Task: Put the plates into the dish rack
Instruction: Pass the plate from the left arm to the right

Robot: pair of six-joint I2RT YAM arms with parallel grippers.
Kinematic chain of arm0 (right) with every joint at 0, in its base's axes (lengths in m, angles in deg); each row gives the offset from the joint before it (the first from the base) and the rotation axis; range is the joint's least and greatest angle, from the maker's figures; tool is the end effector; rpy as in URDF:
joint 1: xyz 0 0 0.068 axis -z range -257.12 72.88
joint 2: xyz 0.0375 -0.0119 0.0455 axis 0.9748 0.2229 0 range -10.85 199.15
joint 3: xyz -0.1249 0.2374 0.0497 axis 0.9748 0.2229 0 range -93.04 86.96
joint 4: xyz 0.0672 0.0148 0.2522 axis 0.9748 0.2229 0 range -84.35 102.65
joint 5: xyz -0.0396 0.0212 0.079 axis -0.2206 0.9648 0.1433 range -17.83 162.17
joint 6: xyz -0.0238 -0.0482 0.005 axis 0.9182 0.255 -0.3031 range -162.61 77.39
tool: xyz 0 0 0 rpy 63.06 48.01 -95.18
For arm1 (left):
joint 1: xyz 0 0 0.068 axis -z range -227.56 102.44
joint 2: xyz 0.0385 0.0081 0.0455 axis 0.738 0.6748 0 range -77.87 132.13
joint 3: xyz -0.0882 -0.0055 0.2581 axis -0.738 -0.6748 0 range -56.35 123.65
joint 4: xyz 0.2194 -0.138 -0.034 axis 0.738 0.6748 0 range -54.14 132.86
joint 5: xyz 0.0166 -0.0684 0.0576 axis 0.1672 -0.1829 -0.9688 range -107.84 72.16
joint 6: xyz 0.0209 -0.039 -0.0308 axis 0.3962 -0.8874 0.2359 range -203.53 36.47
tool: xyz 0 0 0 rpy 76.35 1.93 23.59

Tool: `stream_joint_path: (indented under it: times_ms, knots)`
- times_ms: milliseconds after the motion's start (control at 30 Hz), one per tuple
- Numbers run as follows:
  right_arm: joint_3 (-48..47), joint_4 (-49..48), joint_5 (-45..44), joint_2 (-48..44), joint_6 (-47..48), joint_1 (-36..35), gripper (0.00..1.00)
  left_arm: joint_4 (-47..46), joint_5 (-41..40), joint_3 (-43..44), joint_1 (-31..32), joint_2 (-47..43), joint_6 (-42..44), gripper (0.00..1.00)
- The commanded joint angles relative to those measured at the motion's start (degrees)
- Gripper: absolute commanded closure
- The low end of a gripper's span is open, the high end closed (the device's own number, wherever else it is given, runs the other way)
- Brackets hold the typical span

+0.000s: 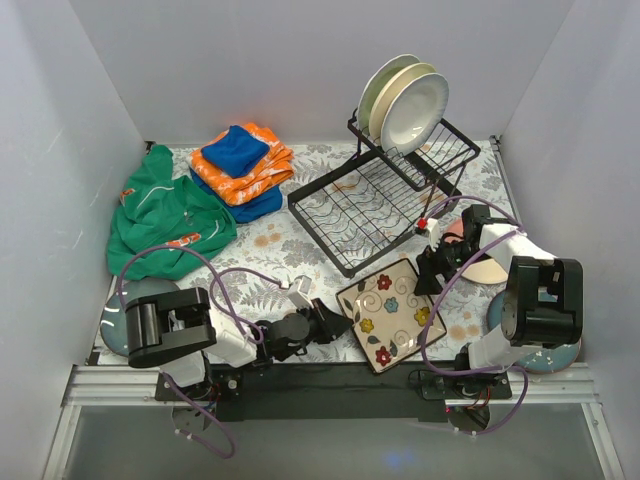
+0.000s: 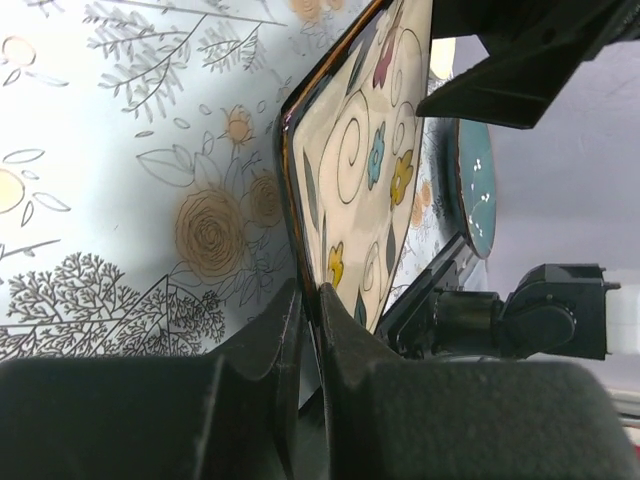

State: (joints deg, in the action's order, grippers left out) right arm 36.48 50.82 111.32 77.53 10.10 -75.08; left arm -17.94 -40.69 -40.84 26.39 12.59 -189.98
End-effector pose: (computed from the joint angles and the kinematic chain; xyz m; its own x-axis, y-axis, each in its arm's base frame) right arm 0.2555 0.0134 0.1734 -0.5624 -0.5973 -0.5718 -0.8187 0.4993 0.2837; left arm 0.0806 -0.2301 0.1180 -0.7251 -0.6763 0.1298 -0.3180 0.1618 -0.9342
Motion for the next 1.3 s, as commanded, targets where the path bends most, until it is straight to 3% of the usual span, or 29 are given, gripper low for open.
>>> stream_joint_path:
  times_ms: [0, 133, 333, 433, 567, 767, 900, 1067, 1267]
  knots:
    - [-0.6, -0.4, 4.3, 0.5, 0.6, -0.5, 0.17, -0.5, -3.2, 0.8, 0.3, -2.6, 10.8, 1.0]
    - [0.5, -0.3, 7.2, 0.0, 1.8, -1.1, 0.19, -2.3, -2.3, 1.2, 0.3, -2.7, 14.8, 1.0]
    - [1.8, 1.6, 10.8, -1.6, 4.3, -2.0, 0.35, -3.9, -1.6, 1.8, 0.3, -2.5, 18.9, 1.0]
    - [2.1, 2.9, 12.6, -2.0, 6.0, -2.0, 0.48, -4.8, -1.6, 1.8, 0.3, -2.5, 20.2, 1.0]
    - [1.9, 4.9, 14.3, -2.2, 7.7, -2.0, 0.72, -6.3, -1.6, 1.1, 0.3, -2.4, 22.2, 1.0]
    - [1.3, 9.0, 17.3, -3.1, 12.0, -2.0, 0.99, -11.8, -1.1, -0.4, 0.1, -1.2, 24.2, 1.0]
    - [0.9, 12.0, 19.6, -4.7, 15.8, -2.0, 0.99, -14.4, 0.4, -0.7, -0.5, -0.5, 24.9, 1.0]
    - [-0.3, 17.4, 21.9, -5.8, 21.9, -2.0, 0.99, -21.6, 4.5, -2.8, -2.1, 1.0, 24.1, 0.64]
    - [0.6, 18.3, 23.2, -5.6, 24.5, -2.0, 0.99, -30.6, 10.6, -5.0, -3.7, 4.2, 21.1, 0.55]
